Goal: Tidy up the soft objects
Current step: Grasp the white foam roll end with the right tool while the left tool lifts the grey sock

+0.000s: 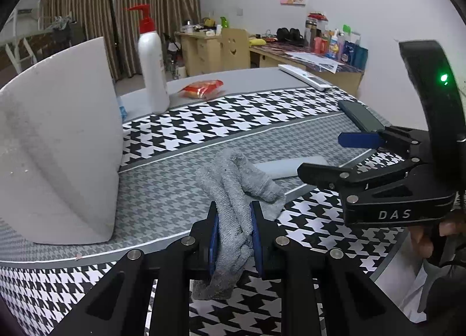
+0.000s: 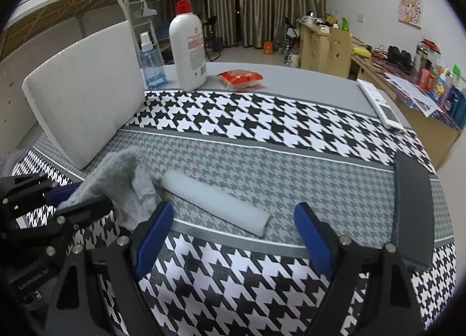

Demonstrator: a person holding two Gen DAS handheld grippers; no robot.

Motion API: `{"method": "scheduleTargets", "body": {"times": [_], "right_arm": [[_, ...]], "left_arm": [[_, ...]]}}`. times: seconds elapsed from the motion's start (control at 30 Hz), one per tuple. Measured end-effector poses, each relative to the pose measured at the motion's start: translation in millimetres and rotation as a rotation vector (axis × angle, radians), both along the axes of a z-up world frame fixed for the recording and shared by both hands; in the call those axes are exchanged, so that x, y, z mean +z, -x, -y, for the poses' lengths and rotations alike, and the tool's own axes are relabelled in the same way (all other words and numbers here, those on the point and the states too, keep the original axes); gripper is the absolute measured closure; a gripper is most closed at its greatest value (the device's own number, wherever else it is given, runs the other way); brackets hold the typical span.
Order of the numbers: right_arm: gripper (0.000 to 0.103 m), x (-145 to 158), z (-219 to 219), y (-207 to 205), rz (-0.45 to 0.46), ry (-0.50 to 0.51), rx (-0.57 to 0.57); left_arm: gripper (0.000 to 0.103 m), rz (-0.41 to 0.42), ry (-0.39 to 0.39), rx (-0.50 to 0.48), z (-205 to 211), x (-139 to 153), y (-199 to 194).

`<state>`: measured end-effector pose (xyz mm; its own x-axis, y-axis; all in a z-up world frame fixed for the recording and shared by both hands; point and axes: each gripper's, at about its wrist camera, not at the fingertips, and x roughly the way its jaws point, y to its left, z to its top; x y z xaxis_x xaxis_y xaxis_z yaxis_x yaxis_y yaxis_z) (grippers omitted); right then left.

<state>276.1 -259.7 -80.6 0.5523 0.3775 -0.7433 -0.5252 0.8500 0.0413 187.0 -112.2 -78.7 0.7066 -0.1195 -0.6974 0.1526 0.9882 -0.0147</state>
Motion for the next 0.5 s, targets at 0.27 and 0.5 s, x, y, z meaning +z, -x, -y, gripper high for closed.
{"method": "scheduleTargets", "body": {"times": [0.27, 0.5], "right_arm": [[0.027, -11.1, -9.3, -7.4, -0.024, 0.032, 0.022], [0.036, -19.7, -10.7, -11.7, -0.036, 0.067, 0.025]], "left_arm": [[0.082, 0.011, 0.001, 0.035, -12.9, 2.8, 2.4], [0.082, 0.022, 0.010, 0.071, -22.8, 5.0, 4.1]]}}
